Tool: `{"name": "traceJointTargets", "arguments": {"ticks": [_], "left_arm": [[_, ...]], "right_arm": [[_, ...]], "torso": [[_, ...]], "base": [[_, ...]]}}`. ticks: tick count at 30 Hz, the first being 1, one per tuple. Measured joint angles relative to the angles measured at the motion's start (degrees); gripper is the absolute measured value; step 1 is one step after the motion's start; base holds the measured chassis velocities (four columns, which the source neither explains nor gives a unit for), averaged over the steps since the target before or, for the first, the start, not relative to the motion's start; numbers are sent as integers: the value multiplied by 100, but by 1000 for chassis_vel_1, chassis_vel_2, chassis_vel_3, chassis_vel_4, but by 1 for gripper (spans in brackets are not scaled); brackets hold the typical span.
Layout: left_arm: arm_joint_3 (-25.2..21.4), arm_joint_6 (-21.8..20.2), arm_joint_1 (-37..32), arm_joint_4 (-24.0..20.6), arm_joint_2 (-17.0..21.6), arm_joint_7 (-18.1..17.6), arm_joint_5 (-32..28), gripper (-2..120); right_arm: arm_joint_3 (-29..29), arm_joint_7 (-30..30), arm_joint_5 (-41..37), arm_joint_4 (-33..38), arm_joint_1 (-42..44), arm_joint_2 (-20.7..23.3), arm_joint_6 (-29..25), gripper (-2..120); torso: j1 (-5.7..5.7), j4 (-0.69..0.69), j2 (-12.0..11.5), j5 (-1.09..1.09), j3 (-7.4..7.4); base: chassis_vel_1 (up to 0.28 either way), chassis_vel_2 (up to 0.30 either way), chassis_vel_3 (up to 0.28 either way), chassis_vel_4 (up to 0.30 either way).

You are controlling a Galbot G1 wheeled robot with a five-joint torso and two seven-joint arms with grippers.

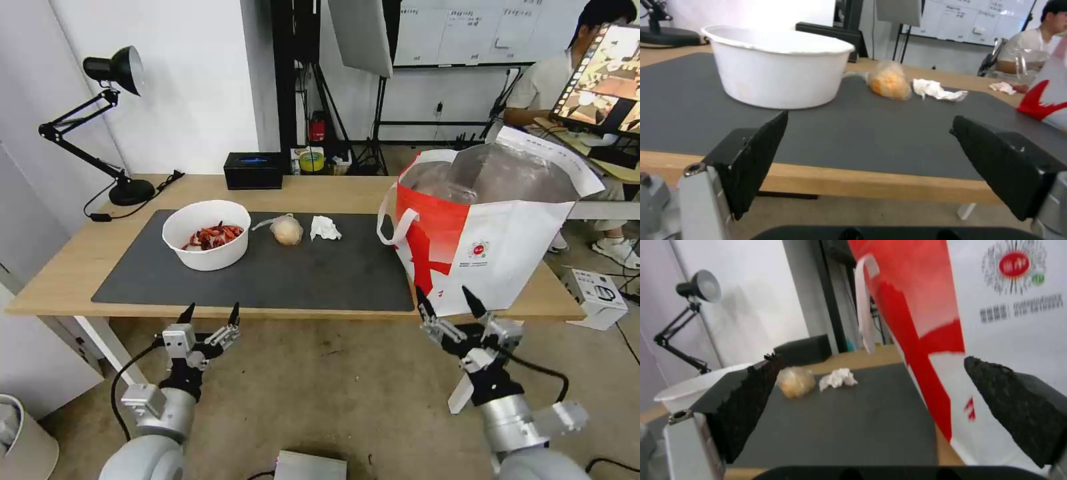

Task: Pick up the trash from the table and place it into the takeout bag.

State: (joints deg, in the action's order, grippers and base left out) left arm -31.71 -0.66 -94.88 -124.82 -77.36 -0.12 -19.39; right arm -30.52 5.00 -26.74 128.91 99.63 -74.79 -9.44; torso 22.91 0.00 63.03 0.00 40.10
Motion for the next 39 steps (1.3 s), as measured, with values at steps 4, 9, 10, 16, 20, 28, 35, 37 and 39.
{"name": "traceJointTargets", "arguments": {"ticks": [4, 9, 10, 16, 20, 28, 35, 37, 39], "left_arm": [[20, 95, -53, -5, -45, 69, 38, 100], [46, 197, -129, -11, -119, 158, 127, 100], [46, 197, -129, -11, -119, 158, 127, 100], [96, 359, -322, -8, -219, 251, 378, 100], [94, 377, -307, -9, -204, 260, 400, 100], [81, 385, -249, 75, -179, 271, 394, 100], [79, 385, -184, 129, -194, 274, 379, 100], [72, 385, -171, 144, -211, 274, 376, 100], [66, 385, -165, 149, -223, 275, 375, 100]], "right_arm": [[80, 9, 177, -143, 9, -99, -97, 100], [111, 0, 643, -464, -78, -127, -255, 100], [111, 0, 643, -464, -78, -127, -255, 100], [118, -223, 1004, -603, -129, -137, -282, 100], [136, -262, 1045, -611, -115, -187, -282, 100], [196, -270, 1059, -656, -133, -225, -269, 100], [398, -273, 1041, -666, -255, -181, -210, 100], [508, -275, 1022, -688, -355, -129, -162, 100], [610, -285, 979, -708, -459, -67, -127, 100]], "torso": [[0, 0, 0, 0, 0], [0, 0, 0, 0, 0], [0, 0, 0, 0, 0], [0, 0, 0, 0, 0], [0, 0, 0, 0, 0], [0, 0, 0, -1, 0], [0, 0, 0, -1, 0], [0, 0, 0, 0, 0], [0, -1, 0, -1, 0]], "base": [[0, 0, 0, 0], [0, 0, 0, 0], [0, 0, 0, 0], [0, 0, 0, 0], [0, 0, 0, 0], [0, 0, 0, 0], [0, 0, 0, 0], [0, 0, 0, 0], [0, 0, 0, 0]]}}
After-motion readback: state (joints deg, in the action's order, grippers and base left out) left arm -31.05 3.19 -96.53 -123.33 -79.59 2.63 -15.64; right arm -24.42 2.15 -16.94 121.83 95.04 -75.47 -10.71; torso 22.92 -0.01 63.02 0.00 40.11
